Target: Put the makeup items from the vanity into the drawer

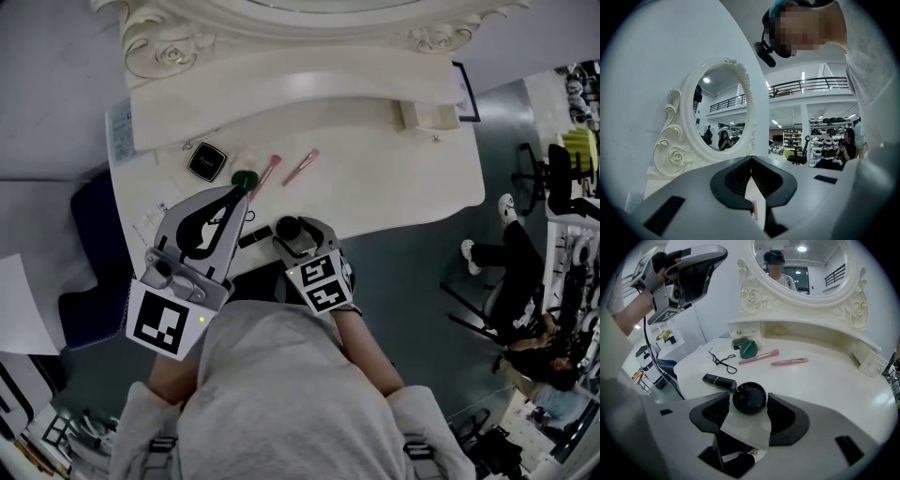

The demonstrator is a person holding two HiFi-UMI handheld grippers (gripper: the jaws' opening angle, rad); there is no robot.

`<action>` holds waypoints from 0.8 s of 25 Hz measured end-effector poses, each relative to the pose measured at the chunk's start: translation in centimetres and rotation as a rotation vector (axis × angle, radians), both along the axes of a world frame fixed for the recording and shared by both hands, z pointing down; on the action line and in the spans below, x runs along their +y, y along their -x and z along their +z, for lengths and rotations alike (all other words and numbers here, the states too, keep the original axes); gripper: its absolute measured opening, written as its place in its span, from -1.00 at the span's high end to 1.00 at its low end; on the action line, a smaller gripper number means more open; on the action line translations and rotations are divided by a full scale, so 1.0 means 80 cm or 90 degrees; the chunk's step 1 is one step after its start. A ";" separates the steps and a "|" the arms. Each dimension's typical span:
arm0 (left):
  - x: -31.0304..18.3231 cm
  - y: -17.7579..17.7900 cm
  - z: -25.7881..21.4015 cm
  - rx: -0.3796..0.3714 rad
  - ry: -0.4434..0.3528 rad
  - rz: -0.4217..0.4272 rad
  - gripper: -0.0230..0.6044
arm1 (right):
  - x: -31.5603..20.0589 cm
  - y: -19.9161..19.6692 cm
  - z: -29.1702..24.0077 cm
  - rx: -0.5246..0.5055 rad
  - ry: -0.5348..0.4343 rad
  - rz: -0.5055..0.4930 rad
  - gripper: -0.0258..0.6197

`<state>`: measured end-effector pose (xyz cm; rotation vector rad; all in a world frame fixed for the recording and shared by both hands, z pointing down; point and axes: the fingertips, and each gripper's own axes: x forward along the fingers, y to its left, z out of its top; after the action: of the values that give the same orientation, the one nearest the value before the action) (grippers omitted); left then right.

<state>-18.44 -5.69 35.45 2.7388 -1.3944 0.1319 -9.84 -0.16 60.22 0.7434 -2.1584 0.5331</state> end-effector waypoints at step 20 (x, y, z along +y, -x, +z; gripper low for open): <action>0.001 -0.001 0.002 -0.002 0.004 0.015 0.88 | -0.033 -0.007 -0.059 -0.060 -0.088 0.061 0.22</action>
<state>-18.37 -5.63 35.58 2.7515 -1.3606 0.1423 -9.27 -2.80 55.50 0.9176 -2.2732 0.4809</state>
